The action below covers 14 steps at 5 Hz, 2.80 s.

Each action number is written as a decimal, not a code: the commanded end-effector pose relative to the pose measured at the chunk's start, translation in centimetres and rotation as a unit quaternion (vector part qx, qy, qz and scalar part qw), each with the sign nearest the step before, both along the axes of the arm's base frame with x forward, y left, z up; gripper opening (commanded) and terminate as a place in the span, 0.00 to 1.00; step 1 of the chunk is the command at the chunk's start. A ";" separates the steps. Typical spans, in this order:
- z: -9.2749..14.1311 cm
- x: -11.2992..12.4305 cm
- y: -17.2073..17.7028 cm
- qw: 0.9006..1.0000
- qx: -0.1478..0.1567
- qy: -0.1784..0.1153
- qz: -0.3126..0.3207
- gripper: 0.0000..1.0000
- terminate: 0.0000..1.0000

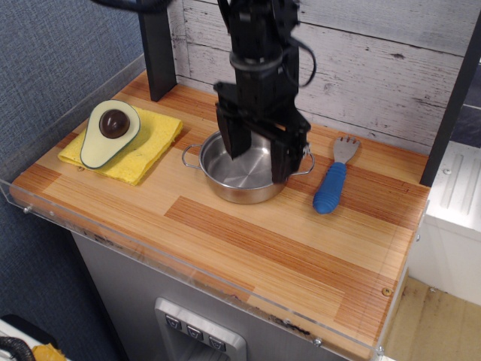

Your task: Pick the pot and place it on bottom right edge of table

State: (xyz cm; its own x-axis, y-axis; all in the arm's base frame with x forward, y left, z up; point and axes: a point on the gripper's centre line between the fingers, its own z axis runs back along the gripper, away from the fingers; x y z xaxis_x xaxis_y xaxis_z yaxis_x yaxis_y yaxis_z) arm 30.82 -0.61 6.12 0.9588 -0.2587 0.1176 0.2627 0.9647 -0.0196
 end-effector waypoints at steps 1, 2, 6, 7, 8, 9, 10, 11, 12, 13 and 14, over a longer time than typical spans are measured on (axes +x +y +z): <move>-2.0 0.5 -0.3 1.000 0.012 -0.005 -0.011 1.00 0.00; -3.0 0.6 -0.7 0.999 0.026 -0.013 -0.020 1.00 0.00; -2.4 0.5 -0.4 0.999 0.031 -0.024 -0.014 0.00 0.00; -2.0 0.4 0.0 0.999 0.028 -0.025 -0.006 0.00 0.00; 1.8 0.1 0.4 0.998 0.023 -0.051 0.015 0.00 0.00; 5.4 0.1 -1.3 0.999 0.000 -0.053 0.013 0.00 0.00; 5.8 -0.7 -5.1 0.998 -0.034 -0.053 -0.001 0.00 0.00; 3.0 -1.4 -9.4 0.996 -0.075 -0.026 -0.041 0.00 0.00; 0.9 -3.0 -12.9 0.994 -0.056 -0.013 -0.090 0.00 0.00; 0.7 -4.0 -13.3 0.993 -0.047 -0.039 -0.099 0.00 0.00; 0.5 -4.8 -13.8 0.993 -0.051 -0.033 -0.101 0.00 0.00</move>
